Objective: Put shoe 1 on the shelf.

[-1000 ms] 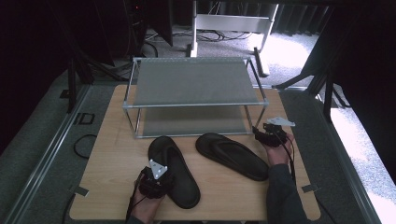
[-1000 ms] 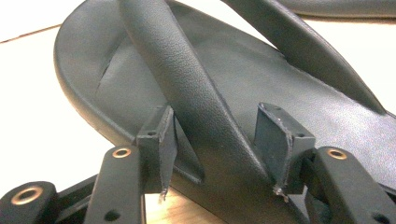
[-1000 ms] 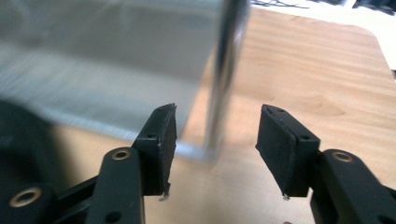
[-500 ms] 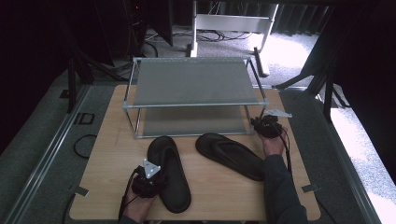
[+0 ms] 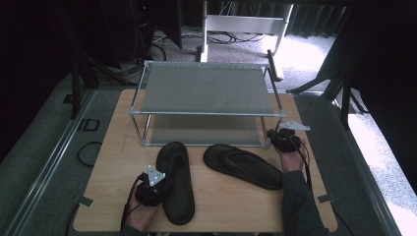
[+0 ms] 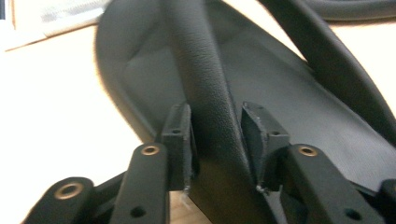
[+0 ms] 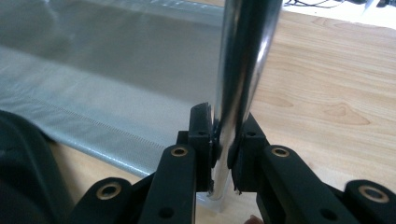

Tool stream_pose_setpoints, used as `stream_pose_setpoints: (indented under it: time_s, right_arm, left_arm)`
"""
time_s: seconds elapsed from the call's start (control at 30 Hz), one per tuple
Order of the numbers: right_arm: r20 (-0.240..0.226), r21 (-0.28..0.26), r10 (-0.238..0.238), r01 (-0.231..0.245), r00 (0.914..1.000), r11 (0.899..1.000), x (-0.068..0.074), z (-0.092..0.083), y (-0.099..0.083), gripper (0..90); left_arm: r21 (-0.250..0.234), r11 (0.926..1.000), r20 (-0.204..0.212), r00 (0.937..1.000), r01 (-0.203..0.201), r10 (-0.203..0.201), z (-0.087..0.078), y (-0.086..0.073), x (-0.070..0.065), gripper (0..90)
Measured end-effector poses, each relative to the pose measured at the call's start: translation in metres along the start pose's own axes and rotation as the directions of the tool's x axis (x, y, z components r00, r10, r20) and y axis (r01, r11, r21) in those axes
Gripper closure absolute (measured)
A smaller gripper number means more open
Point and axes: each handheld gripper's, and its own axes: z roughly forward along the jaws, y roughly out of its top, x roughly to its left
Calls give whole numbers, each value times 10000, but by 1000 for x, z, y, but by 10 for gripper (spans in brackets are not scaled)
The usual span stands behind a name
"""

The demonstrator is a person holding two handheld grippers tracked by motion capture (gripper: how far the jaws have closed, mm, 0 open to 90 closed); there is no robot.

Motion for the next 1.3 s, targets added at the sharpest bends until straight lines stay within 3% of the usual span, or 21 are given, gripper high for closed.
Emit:
stream_pose_setpoints:
  time_s: [0.07, 0.3, 0.4, 0.5, 0.63, 0.87, 1.1, 1.3]
  right_arm:
    - [-73, -22, -132, 132, 9999, 9999, 1, -5, -4, 809]
    - [-132, -27, -152, 151, 9998, 9999, 3, -9, -7, 808]
    - [-120, -50, -96, 95, 9999, 9999, 3, -8, -7, 807]
    - [-150, -54, -91, 90, 9998, 9999, 2, -8, -8, 808]
    - [-167, -66, -90, 89, 9998, 9999, 2, -9, -8, 808]
    - [-215, -72, -126, 125, 9997, 9999, 2, -10, -9, 808]
    - [-282, -79, -146, 144, 9995, 9999, 2, -10, -9, 808]
    - [-210, -37, -154, 153, 9997, 9999, 1, -7, -7, 810]
  left_arm:
    - [-55, 10000, 28, 10000, 38, -38, 2, 1, 0, 716]
    - [-422, 9991, 93, 9999, 107, -103, 8, 6, -6, 747]
    - [-681, 9972, 8, 9996, 293, -293, 11, 9, -6, 753]
    - [-930, 9954, -262, 9993, 240, -265, 15, 13, -7, 756]
    - [-1154, 9930, -309, 9991, 237, -275, 22, 21, -7, 758]
    - [-1277, 9914, -460, 9983, 285, -346, 37, 39, -4, 758]
    - [-1348, 9878, -737, 9934, 778, -883, 63, 60, 1, 757]
    - [-1618, 9843, -1209, 9885, 707, -909, 84, 75, 0, 757]
